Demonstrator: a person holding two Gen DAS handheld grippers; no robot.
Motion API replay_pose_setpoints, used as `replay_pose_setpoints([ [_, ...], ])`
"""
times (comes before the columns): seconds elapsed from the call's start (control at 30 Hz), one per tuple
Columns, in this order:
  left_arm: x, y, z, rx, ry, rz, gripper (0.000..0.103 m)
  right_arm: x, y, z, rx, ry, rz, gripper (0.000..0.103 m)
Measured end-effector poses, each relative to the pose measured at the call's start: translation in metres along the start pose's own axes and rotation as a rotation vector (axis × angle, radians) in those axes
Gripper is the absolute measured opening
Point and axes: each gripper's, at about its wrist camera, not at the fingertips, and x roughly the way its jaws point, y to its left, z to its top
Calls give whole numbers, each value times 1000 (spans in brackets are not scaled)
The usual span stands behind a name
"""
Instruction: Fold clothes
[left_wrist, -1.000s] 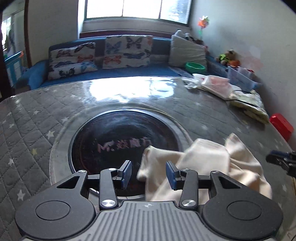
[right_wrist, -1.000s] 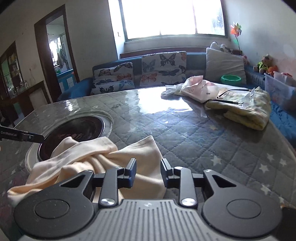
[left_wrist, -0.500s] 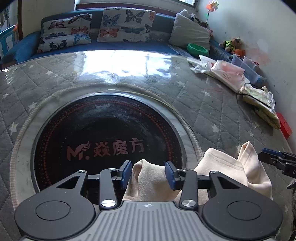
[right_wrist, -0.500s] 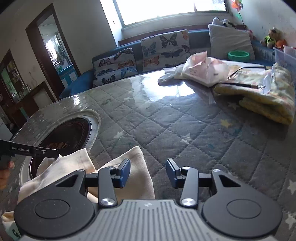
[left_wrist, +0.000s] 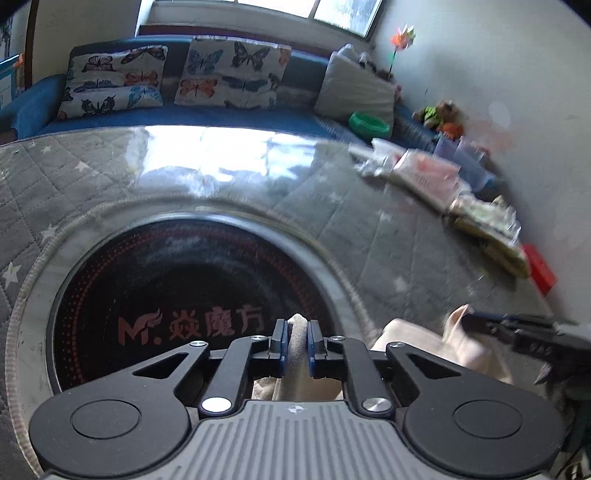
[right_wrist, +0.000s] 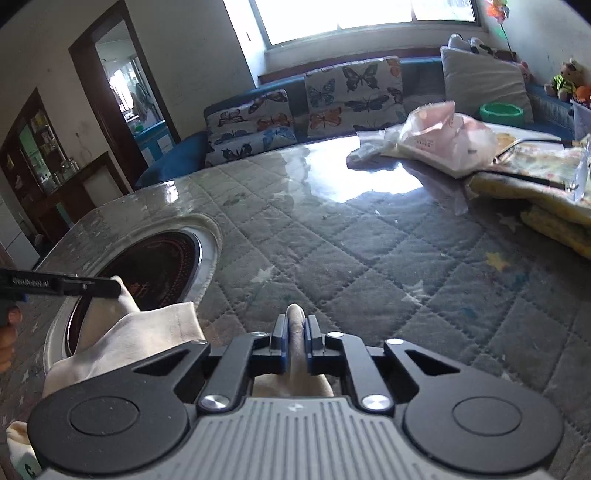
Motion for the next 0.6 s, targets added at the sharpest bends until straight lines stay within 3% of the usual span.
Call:
replay_pose_setpoints([
  [0.13, -32, -2, 1, -1, -86, -102, 11, -28, 1, 2, 34, -80, 28, 7],
  [0.3, -83, -12, -21, 83, -184, -250, 11, -76, 5, -10, 14, -144, 83, 6],
  [0.43, -110, -19, -58, 178, -172, -317, 10, -108, 8, -35, 10, -149, 117, 6],
  [0.6, -112, -28, -103, 280, -57, -319, 11, -117, 5, -72, 34, -84, 84, 6],
])
